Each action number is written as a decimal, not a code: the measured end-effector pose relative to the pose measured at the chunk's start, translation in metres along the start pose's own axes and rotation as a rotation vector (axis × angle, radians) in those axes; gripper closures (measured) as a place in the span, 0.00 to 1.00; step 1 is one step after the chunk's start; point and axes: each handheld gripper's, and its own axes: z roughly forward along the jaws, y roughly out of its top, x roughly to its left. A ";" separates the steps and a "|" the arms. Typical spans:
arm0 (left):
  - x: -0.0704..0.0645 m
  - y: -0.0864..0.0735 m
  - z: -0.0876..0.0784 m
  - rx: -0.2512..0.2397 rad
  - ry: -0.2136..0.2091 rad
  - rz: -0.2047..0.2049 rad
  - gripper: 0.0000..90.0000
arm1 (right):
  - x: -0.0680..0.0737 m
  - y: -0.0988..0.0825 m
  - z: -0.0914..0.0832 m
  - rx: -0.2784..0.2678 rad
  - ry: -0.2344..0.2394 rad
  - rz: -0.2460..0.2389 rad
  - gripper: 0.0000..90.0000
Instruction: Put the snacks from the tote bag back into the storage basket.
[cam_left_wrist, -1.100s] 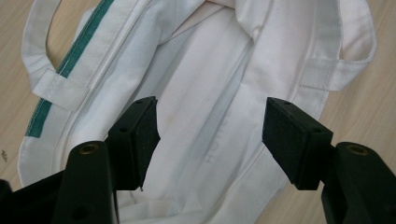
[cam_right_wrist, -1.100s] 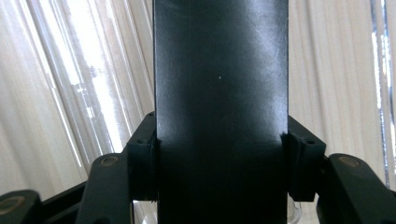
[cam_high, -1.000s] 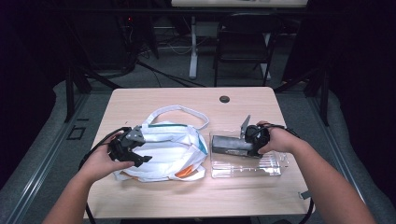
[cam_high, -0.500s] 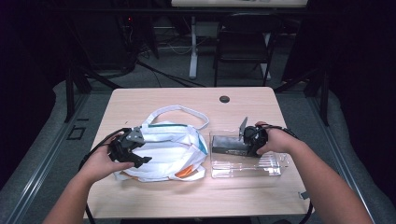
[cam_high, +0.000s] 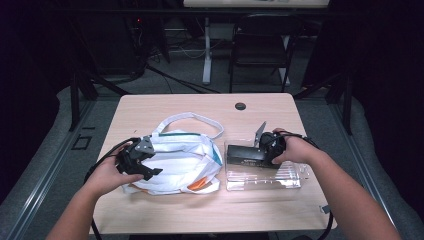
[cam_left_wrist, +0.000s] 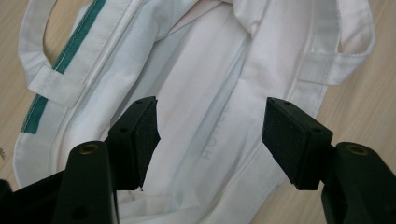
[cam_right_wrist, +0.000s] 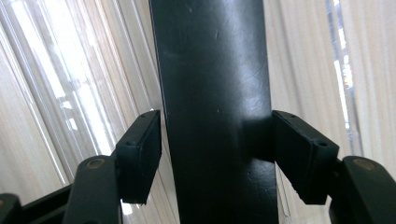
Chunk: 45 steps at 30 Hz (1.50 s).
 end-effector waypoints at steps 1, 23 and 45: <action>0.000 0.000 0.000 -0.001 0.000 0.000 0.40 | 0.000 0.001 -0.001 -0.003 -0.004 0.000 0.39; 0.000 0.012 0.005 0.005 -0.026 0.020 0.41 | 0.012 -0.014 -0.027 -0.052 -0.066 0.267 0.41; -0.009 0.013 0.008 -0.020 0.024 -0.027 0.42 | 0.016 -0.041 -0.025 -0.037 -0.097 0.512 0.35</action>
